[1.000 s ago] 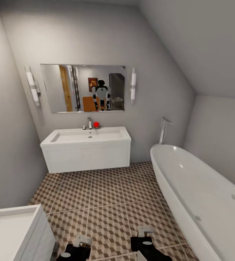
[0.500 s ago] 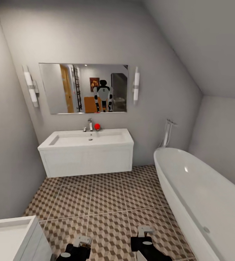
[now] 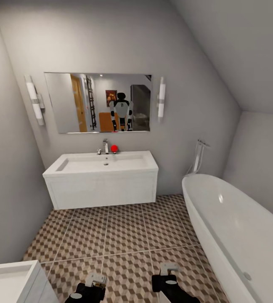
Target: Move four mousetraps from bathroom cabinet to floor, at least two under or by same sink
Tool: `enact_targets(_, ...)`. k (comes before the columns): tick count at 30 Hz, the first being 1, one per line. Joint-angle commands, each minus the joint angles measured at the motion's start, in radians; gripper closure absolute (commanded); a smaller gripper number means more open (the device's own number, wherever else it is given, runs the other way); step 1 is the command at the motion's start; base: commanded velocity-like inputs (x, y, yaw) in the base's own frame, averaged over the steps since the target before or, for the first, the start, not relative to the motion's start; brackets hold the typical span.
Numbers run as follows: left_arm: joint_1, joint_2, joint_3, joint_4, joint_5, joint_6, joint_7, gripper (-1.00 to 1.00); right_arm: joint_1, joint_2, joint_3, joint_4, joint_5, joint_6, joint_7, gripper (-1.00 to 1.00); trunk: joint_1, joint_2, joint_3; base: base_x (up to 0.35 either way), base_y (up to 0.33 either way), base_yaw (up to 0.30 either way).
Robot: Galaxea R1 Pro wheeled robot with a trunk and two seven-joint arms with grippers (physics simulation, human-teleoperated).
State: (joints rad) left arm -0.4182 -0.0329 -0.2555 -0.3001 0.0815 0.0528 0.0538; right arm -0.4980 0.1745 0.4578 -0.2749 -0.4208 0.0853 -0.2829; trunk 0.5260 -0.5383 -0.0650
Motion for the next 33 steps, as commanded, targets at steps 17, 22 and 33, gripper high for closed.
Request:
enact_targets(17,-0.001,0.001,-0.008,-0.002,0.007,0.006,0.006,1.0,-0.001,0.0,0.005,-0.001,-0.001,0.007,-0.007,1.0,0.001,-0.002,-0.002,0.178,-0.004,0.034)
enact_targets(22,-0.001,0.001,-0.008,-0.002,0.007,0.006,0.006,1.0,-0.001,0.0,0.005,-0.001,-0.001,0.007,-0.007,1.0,0.001,-0.002,-0.002,0.251,-0.059,0.191)
enact_targets(33,-0.001,0.001,-0.008,-0.002,0.007,0.005,0.006,1.0,-0.001,0.0,0.005,-0.001,-0.001,0.006,-0.007,1.0,0.001,-0.002,-0.002,0.174,-0.042,0.113)
